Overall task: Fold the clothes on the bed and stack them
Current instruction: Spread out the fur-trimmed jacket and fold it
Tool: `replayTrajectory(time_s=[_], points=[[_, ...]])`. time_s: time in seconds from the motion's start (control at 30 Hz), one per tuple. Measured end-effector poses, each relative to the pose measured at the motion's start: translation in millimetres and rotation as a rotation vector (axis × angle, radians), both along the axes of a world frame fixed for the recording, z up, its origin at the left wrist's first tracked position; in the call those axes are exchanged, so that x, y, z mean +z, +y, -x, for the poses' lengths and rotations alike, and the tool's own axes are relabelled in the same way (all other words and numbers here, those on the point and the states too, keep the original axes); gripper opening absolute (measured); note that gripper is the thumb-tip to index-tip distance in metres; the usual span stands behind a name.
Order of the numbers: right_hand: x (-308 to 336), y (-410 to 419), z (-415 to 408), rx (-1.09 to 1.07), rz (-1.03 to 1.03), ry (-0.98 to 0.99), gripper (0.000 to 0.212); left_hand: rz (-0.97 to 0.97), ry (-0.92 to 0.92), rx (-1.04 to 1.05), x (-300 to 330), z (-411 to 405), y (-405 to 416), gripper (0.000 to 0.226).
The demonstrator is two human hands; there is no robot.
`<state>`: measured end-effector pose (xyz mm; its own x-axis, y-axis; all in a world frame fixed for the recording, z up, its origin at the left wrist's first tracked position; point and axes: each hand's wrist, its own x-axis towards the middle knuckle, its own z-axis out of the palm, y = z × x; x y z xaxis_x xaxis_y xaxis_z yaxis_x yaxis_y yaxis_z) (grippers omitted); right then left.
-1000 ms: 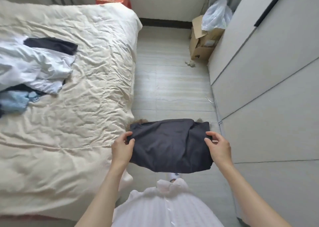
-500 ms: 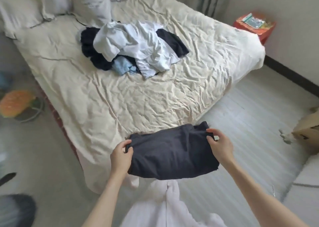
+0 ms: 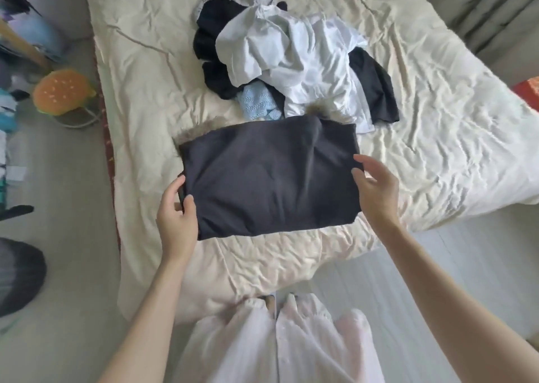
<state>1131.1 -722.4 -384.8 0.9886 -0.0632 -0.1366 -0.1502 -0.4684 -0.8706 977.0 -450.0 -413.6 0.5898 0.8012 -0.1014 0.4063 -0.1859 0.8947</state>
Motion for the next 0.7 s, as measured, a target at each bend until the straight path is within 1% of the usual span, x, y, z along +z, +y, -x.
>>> replayTrajectory(time_s=[0.1, 0.2, 0.23, 0.3, 0.33, 0.37, 0.4, 0.43, 0.5, 0.57, 0.6, 0.67, 0.7], points=[[-73.9, -0.7, -29.2, 0.084, 0.076, 0.124, 0.025, 0.073, 0.106, 0.029, -76.3, -6.3, 2.7, 0.043], [-157.8, -7.4, -42.2, 0.191, 0.168, 0.350, 0.030, 0.257, 0.262, 0.067, -159.8, -0.4, -7.1, 0.047], [-180.7, -11.6, -43.2, 0.194, 0.172, 0.418, 0.033, 0.330, 0.281, 0.113, -180.8, 2.6, -10.4, 0.048], [-212.2, -21.8, -39.1, 0.132, 0.161, 0.509, 0.043, 0.453, 0.277, 0.247, -210.0, 10.7, -15.3, 0.047], [-221.2, -26.8, -36.6, 0.097, 0.146, 0.518, 0.046, 0.463, 0.286, 0.287, -217.0, 13.5, -16.2, 0.043], [-226.7, -31.4, -34.4, 0.086, 0.135, 0.523, 0.047, 0.457, 0.311, 0.284, -220.3, 16.8, -17.0, 0.035], [-228.6, -35.1, -30.9, 0.102, 0.127, 0.527, 0.043, 0.459, 0.335, 0.240, -220.6, 20.7, -18.6, 0.023], [-230.6, -39.0, -27.7, 0.152, 0.129, 0.534, 0.034, 0.461, 0.349, 0.173, -218.4, 24.3, -21.7, 0.014], [-229.3, -42.7, -22.5, 0.270, 0.139, 0.584, 0.016, 0.462, 0.409, 0.078, -211.4, 30.7, -31.7, 0.016], [-226.5, -43.2, -22.2, 0.362, 0.189, 0.626, 0.010, 0.440, 0.450, 0.071, -201.9, 35.5, -41.0, 0.016], [-222.6, -42.2, -22.9, 0.395, 0.232, 0.619, 0.008, 0.414, 0.466, 0.079, -196.7, 37.6, -44.3, 0.017], [-217.2, -41.9, -24.5, 0.418, 0.311, 0.574, 0.017, 0.381, 0.488, 0.097, -187.9, 43.2, -48.1, 0.017], [-215.5, -43.0, -25.2, 0.411, 0.329, 0.566, 0.017, 0.376, 0.494, 0.101, -183.7, 45.7, -49.5, 0.016]])
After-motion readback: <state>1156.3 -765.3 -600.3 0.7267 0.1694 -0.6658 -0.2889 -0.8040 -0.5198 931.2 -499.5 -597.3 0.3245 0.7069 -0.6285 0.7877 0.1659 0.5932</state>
